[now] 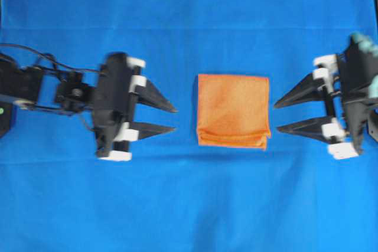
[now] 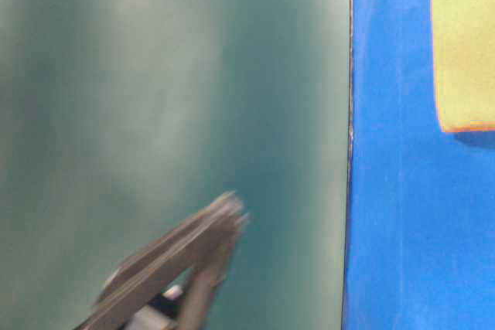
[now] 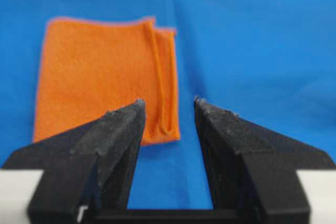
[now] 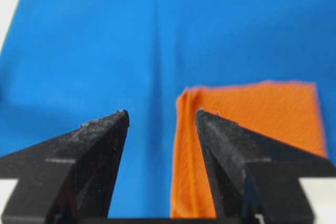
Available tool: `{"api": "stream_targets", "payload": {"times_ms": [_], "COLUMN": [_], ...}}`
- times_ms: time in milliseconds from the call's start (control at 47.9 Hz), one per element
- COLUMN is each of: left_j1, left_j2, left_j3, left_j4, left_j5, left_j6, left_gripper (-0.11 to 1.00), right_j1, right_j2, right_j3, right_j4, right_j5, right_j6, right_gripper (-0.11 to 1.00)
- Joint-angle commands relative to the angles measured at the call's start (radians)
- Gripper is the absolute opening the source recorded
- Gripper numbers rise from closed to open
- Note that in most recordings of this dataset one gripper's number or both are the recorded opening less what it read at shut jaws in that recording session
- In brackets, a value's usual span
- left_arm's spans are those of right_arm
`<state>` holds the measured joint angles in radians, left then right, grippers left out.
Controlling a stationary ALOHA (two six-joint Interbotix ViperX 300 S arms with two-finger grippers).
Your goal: Fold a vertical towel.
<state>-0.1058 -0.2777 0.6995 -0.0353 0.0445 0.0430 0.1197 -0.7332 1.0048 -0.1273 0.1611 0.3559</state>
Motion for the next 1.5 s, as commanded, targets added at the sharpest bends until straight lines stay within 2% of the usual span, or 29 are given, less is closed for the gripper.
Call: {"api": "stream_targets", "payload": {"times_ms": [0, 230, 334, 647, 940, 1169, 1483], "left_j1": [0.003, 0.023, 0.031, 0.035, 0.06, 0.06, 0.06], "left_j2": [-0.084, -0.285, -0.39, -0.706, -0.966, -1.043, -1.043], "left_j3": [0.015, 0.14, 0.195, 0.385, 0.571, 0.652, 0.657], "left_j4": [0.0, 0.0, 0.0, 0.0, 0.0, 0.0, 0.0], "left_j5": [-0.006, -0.023, -0.023, -0.028, -0.029, -0.026, -0.031], "left_j6": [0.003, -0.002, -0.003, -0.003, -0.025, -0.034, -0.034], "left_gripper": [0.39, 0.39, 0.39, 0.39, 0.39, 0.39, 0.39], "right_j1": [-0.017, -0.026, -0.026, -0.049, -0.106, -0.15, -0.158], "right_j2": [-0.072, -0.247, -0.314, -0.502, -0.541, -0.548, -0.545], "right_j3": [-0.023, -0.034, -0.02, 0.098, 0.186, 0.236, 0.241], "right_j4": [-0.015, -0.097, -0.118, -0.132, -0.133, -0.127, -0.124], "right_j5": [0.012, 0.137, 0.163, 0.163, 0.127, 0.072, 0.069], "right_j6": [-0.002, -0.003, -0.003, 0.002, 0.006, 0.011, 0.011], "right_gripper": [0.59, 0.59, 0.58, 0.58, 0.58, 0.58, 0.58]}}
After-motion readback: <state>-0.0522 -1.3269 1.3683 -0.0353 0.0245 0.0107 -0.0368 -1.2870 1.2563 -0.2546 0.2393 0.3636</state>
